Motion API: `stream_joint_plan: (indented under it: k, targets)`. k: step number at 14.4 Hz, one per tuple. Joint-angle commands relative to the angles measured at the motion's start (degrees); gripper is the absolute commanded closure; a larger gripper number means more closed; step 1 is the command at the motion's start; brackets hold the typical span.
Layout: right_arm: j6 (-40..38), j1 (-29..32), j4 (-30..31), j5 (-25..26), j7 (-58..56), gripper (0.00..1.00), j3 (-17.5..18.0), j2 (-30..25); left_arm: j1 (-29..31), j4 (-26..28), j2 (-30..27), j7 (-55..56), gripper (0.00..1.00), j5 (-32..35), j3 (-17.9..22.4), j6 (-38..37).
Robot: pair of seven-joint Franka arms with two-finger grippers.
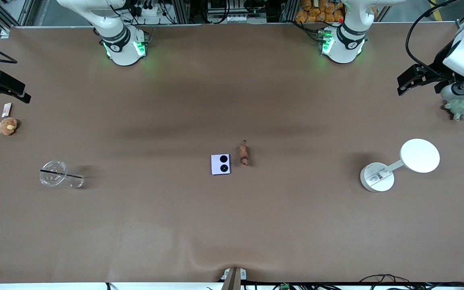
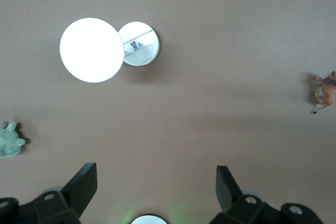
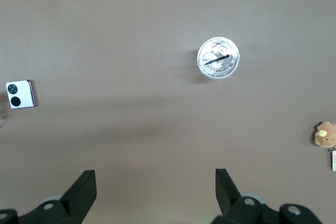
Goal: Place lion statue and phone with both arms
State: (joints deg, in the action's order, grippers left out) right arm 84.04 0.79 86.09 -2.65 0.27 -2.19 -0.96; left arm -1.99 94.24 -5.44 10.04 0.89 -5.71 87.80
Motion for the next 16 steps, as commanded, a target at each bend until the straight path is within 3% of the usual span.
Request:
stream_joint_plan:
  k: [1, 3, 8, 12, 16]
  targets:
    - [-0.72, 0.70, -0.75, 0.10, -0.44, 0.00, 0.35, -0.09, -0.90, -1.52, 1.57, -1.34, 0.00, -0.80, 0.00, -1.14]
    - [-0.72, 0.70, -0.75, 0.10, -0.44, 0.00, 0.35, -0.09, -1.08, -1.52, 2.54, -1.34, 0.00, -0.80, -0.61, -0.71]
    - [-0.72, 0.53, -0.66, 0.10, -0.27, 0.00, 0.35, 2.19, -1.17, -2.92, 6.75, 0.15, 0.00, -0.71, -6.49, 1.49]
    - [-0.98, 1.75, -0.14, 1.24, -0.44, 0.00, 0.35, 4.73, -1.69, -6.16, 16.49, 5.84, 0.00, -0.45, -13.26, 6.83]
    - [-8.08, 0.97, -0.14, -0.68, 0.00, 0.00, 0.61, 8.78, -10.90, -13.01, 28.18, 22.09, 0.00, 1.04, -13.72, 13.96]
